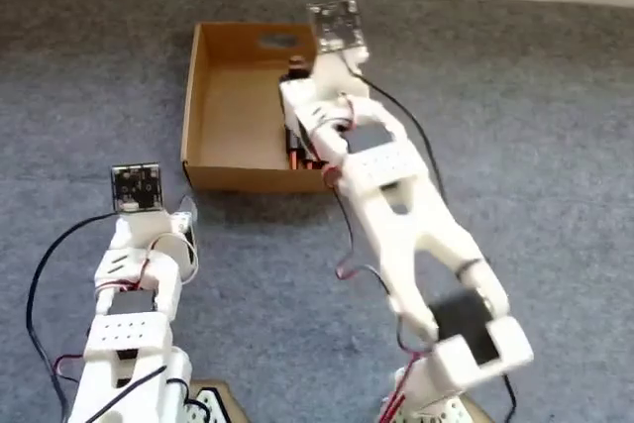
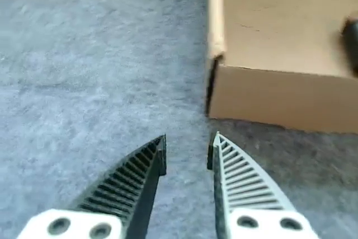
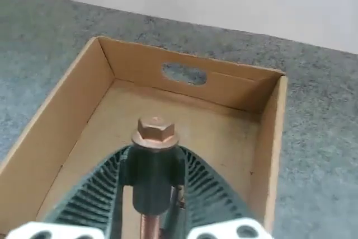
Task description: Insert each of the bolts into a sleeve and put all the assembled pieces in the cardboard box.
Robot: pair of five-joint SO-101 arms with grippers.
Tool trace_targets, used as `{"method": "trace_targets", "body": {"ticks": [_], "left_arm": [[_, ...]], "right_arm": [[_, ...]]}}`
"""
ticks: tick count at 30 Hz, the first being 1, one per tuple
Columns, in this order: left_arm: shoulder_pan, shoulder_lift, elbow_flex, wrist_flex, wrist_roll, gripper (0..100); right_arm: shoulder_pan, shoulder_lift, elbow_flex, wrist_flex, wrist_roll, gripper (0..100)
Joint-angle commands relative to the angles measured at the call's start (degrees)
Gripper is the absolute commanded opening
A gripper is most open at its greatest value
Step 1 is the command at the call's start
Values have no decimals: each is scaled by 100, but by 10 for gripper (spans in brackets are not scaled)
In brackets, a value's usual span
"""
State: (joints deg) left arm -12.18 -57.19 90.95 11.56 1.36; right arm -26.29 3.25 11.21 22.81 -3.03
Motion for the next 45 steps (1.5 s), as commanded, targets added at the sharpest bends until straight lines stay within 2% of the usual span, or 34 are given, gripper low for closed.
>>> {"method": "trace_targets", "body": {"ticks": [1, 4, 7, 13, 17, 20, 25, 31, 42, 45], "left_arm": [[-31, -22, -242, -114, 114, 135], [-31, -22, -251, -114, 114, 74], [-31, -22, -268, -114, 114, 5], [-31, -22, -268, -114, 114, 9], [-31, -22, -268, -114, 114, 9], [-31, -22, -268, -114, 114, 9], [-31, -22, -259, -114, 114, 9], [-31, -22, -259, -114, 114, 9], [-31, -22, -268, -114, 114, 9], [-31, -22, -268, -114, 114, 9]], "right_arm": [[-180, 620, -884, -303, -62, 8], [-286, 1314, -1218, -848, -62, 8], [-470, 1886, -1437, -954, -70, 8], [-593, 2193, -1525, -875, -70, 7], [-602, 2158, -1622, 259, -70, 7], [-620, 2176, -1789, 725, -123, 7], [-549, 2176, -1798, 813, -1187, 7], [-760, 2185, -1789, 1033, -633, 7], [-549, 2897, -2281, 1068, -615, 7], [-409, 2976, -2519, 1446, -615, 10]]}}
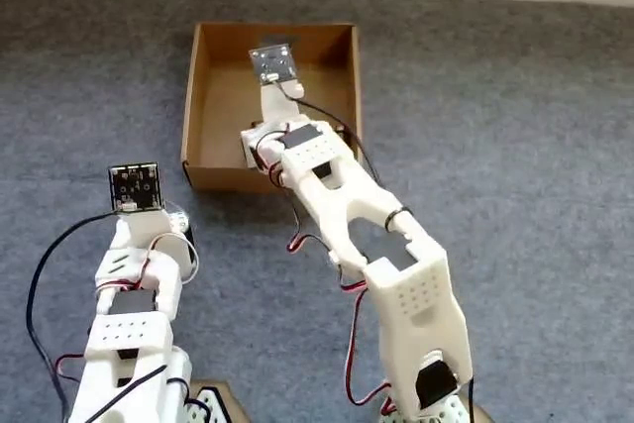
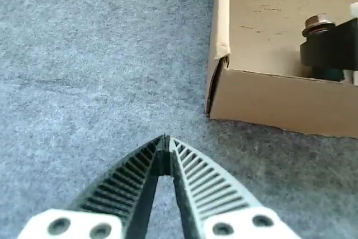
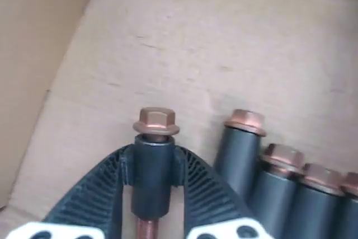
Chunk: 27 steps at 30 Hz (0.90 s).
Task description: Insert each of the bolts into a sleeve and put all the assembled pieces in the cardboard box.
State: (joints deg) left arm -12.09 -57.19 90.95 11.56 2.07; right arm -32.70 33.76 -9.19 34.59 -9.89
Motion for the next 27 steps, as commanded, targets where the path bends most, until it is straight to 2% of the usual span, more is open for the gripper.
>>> {"method": "trace_targets", "body": {"ticks": [1, 6, 8, 14, 18, 22, 27], "left_arm": [[-40, -22, -268, -114, 44, 9], [-40, -22, -268, -123, 44, 9], [-40, -22, -268, -123, 44, 9], [-40, -22, -268, -123, 44, 9], [-40, -22, -268, -123, 44, 9], [-40, -22, -268, -132, 44, 9], [-40, -22, -268, -132, 44, 9]], "right_arm": [[251, -66, -576, 523, 70, 19], [277, -66, -1244, 1666, 70, 189], [277, -75, -1569, 1912, 88, 222], [629, -101, -2985, 2800, 97, 173], [1007, -84, -4576, 4215, 70, 2], [1174, -57, -5815, 5270, 70, 5], [927, -66, -7363, 6633, 70, 5]]}}
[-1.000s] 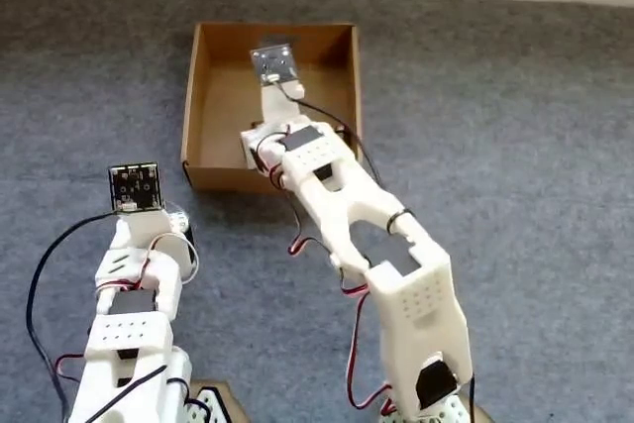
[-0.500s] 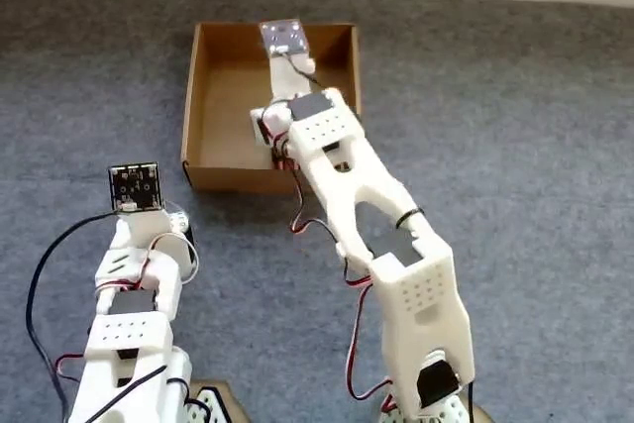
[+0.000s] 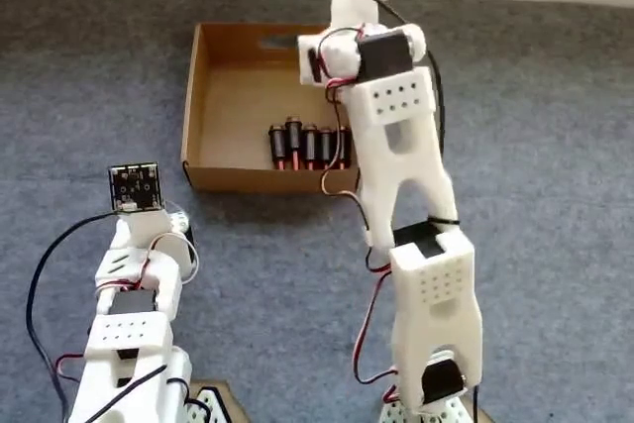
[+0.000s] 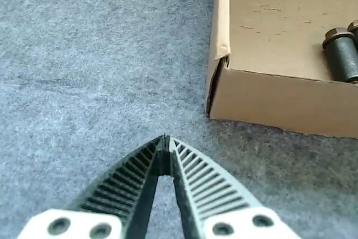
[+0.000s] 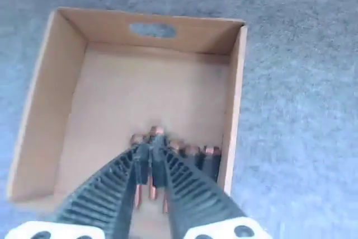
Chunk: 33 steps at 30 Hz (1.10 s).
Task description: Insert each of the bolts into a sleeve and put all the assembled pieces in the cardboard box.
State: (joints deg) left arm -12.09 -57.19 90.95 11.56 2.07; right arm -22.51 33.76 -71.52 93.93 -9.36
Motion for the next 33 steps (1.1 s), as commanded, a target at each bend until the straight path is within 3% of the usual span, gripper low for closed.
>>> {"method": "trace_targets", "body": {"ticks": [1, 7, 12, 19, 28, 31, 33], "left_arm": [[-40, -22, -268, -132, 44, 9], [-40, -22, -268, -132, 44, 9], [-40, -22, -268, -132, 44, 9], [-40, -22, -268, -132, 44, 9], [-40, -22, -268, -132, 44, 9], [-31, -22, -259, -132, 44, 10], [84, -22, -286, -132, 44, 9]], "right_arm": [[-127, -66, -1490, 743, 18, 5], [-145, -295, -2009, 752, 18, 5], [-163, -1613, -470, 752, 9, 5], [-145, -5103, 4391, 321, 53, 5], [-57, -9490, 12277, -3793, 123, 9], [-84, -10844, 14185, -4936, 738, 9], [-84, -11723, 15064, -5103, 1020, 9]]}}
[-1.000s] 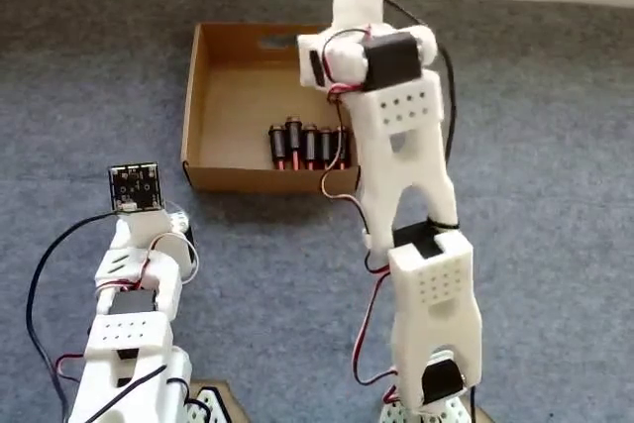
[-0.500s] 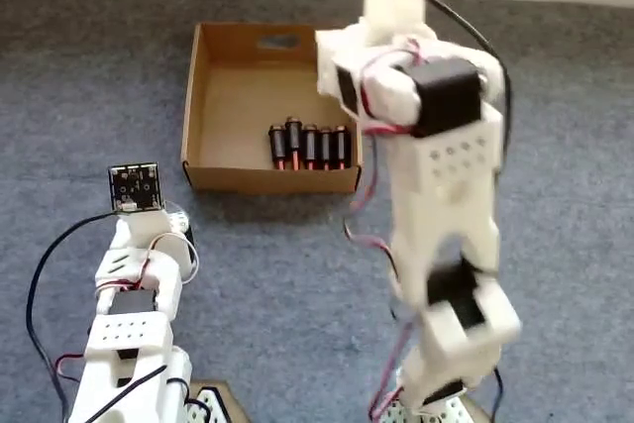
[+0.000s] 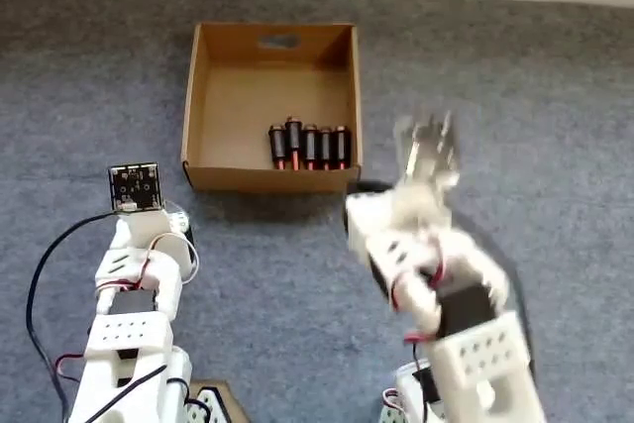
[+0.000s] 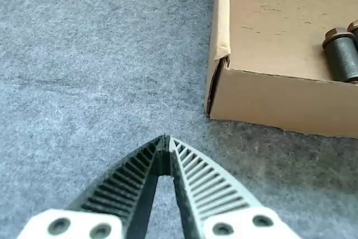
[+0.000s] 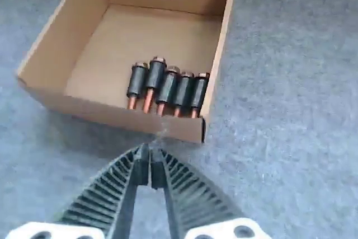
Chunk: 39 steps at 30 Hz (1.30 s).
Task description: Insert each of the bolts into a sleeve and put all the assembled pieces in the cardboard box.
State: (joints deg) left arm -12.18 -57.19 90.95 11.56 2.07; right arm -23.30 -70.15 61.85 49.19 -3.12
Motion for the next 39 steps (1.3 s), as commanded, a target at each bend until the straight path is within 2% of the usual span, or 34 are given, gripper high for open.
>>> {"method": "trace_targets", "body": {"ticks": [1, 6, 12, 17, 21, 24, 28, 31, 39], "left_arm": [[180, -31, -321, -132, 44, 9], [207, -31, -523, 123, 44, 8], [-347, -40, -549, 1371, 44, 8], [-497, -796, -892, 3138, 44, 8], [-488, -2185, -1437, 4941, 44, 10], [-435, -3415, -1376, 5697, 44, 11], [-251, -4910, -708, 6031, 35, 10], [-224, -4523, -646, 6031, 35, 11], [840, -4664, 664, 5477, 53, 9]], "right_arm": [[31, -1771, 2053, -585, 413, 9], [224, -3609, 2967, 215, 404, 9], [242, -3196, 3354, 629, 431, 9], [215, -3108, 4251, -31, 431, 9], [233, -3090, 4198, -31, 422, 9], [233, -3090, 4198, 136, 431, 9], [233, -3090, 4198, 1051, 431, 9], [233, -3169, 4154, 1886, 431, 9], [242, -3495, 4180, 2044, 431, 9]]}}
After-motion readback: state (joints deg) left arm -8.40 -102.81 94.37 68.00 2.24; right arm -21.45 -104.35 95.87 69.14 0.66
